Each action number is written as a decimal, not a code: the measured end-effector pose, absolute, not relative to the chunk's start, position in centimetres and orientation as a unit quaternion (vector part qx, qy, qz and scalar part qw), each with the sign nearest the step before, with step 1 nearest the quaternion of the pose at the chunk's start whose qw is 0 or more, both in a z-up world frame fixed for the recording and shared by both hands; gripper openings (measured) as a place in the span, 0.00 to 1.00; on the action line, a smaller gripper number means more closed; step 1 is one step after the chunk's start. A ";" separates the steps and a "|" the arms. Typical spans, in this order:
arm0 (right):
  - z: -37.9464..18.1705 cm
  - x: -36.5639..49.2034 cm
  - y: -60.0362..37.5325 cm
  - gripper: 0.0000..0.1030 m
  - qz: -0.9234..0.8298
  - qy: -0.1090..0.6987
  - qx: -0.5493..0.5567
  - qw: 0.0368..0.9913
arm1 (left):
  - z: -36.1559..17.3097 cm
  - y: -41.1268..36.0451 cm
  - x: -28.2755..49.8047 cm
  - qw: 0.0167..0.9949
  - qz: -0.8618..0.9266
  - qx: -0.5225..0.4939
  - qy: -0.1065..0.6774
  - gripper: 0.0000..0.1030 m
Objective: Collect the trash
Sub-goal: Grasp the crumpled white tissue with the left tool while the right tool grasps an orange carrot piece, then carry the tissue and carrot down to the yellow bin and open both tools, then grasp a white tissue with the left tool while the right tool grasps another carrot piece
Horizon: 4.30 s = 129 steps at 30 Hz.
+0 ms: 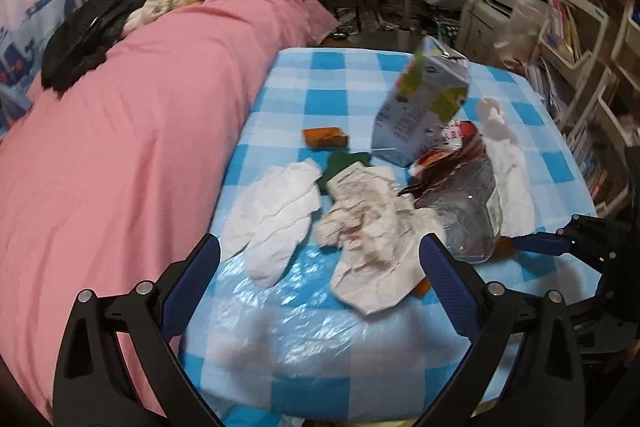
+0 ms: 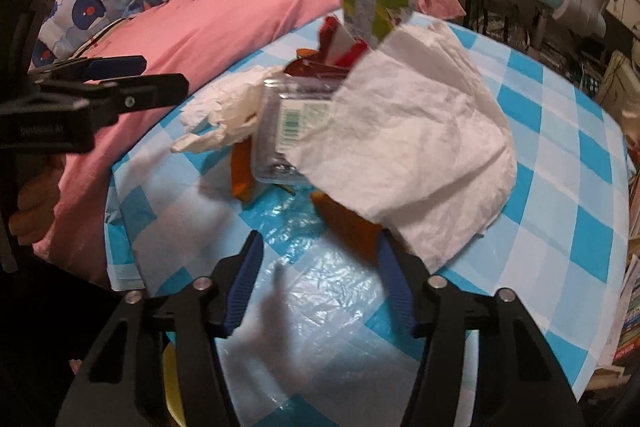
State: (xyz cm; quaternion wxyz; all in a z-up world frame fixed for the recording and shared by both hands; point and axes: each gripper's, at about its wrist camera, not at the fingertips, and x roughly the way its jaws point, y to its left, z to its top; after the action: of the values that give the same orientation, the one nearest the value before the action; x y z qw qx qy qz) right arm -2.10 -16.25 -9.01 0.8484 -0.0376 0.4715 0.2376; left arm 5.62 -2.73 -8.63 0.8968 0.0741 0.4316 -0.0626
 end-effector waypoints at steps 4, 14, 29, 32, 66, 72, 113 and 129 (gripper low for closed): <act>-9.4 -2.0 -16.5 0.47 0.238 0.479 -0.037 0.844 | -9.8 -4.2 6.2 0.890 -0.061 0.104 0.439 0.93; -10.1 -1.6 -16.7 0.20 0.233 0.494 -0.033 0.837 | -11.9 -5.2 8.5 0.875 -0.080 0.097 0.468 0.37; -8.6 -2.4 -17.1 0.19 0.250 0.459 -0.008 0.853 | -9.2 -1.2 7.1 0.886 -0.109 -0.009 0.450 0.18; -8.0 -2.3 -16.5 0.60 0.253 0.438 -0.023 0.862 | -9.3 -0.7 7.1 0.885 -0.104 -0.008 0.454 0.18; -9.1 -12.7 -12.3 0.19 0.350 0.474 0.022 0.808 | -7.7 1.1 -1.6 0.896 -0.130 -0.038 0.423 0.18; -12.1 -15.8 -10.5 0.21 0.361 0.523 0.014 0.772 | -8.2 0.8 -4.9 0.894 -0.135 -0.030 0.427 0.18; -10.0 -16.0 -19.1 0.52 0.202 0.450 0.125 0.861 | -11.6 -2.8 -15.0 0.859 -0.171 0.013 0.482 0.60; -9.2 -15.4 -16.1 0.52 0.223 0.426 0.074 0.874 | -7.1 2.3 -8.7 0.917 -0.059 -0.003 0.394 0.71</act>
State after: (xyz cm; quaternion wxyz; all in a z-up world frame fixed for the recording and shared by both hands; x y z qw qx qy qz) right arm -15.45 -16.11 -9.23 0.8738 0.0743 0.4257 0.2230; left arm -8.68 2.34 -7.09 0.9173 -0.0032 0.3938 -0.0593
